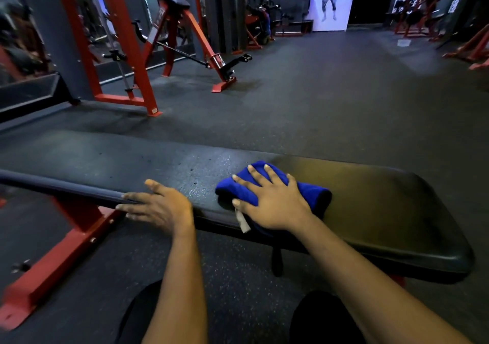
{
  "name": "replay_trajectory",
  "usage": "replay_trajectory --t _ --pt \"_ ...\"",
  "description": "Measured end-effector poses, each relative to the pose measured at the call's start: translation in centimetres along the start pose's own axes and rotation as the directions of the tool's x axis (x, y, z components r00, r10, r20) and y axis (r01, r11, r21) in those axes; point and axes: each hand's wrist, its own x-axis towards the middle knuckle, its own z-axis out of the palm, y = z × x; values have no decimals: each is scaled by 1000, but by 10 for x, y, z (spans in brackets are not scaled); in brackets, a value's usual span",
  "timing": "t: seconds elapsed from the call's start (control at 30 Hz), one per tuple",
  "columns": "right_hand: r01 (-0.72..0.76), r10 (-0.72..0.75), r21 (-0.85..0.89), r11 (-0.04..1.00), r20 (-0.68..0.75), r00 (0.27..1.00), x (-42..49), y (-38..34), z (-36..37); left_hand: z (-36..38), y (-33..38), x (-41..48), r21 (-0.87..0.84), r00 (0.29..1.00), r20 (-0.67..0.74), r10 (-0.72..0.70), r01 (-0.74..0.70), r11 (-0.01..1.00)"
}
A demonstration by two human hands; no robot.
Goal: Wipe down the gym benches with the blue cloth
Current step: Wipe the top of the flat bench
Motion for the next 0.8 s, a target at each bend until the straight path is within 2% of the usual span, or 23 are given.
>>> replay_trajectory --t 0.07,0.23,0.4,0.5,0.63,0.7,0.8 --pt "15 -15 -7 1000 -9 1000 5 -3 0 -3 5 -9 -33 997 -72 36 -39 999" --pt "70 -78 -81 994 -104 992 -54 10 10 -3 6 -9 -51 995 -27 96 -98 994" --pt "-9 9 -4 1000 -39 999 -6 -7 5 -1 4 -9 -75 991 -44 123 -126 989" --pt "-5 5 15 1000 3 1000 18 -19 3 -3 4 -9 -97 992 -38 118 -121 988" --pt "13 -15 -19 1000 -100 995 -18 -9 8 -2 0 -9 -109 991 -31 130 -133 985" --pt "-26 25 -10 1000 -110 994 -20 -4 8 -3 0 -9 -109 993 -33 115 -118 987" --pt "-134 136 49 990 -37 990 23 8 -1 -6 3 -12 -86 993 -30 115 -117 989"
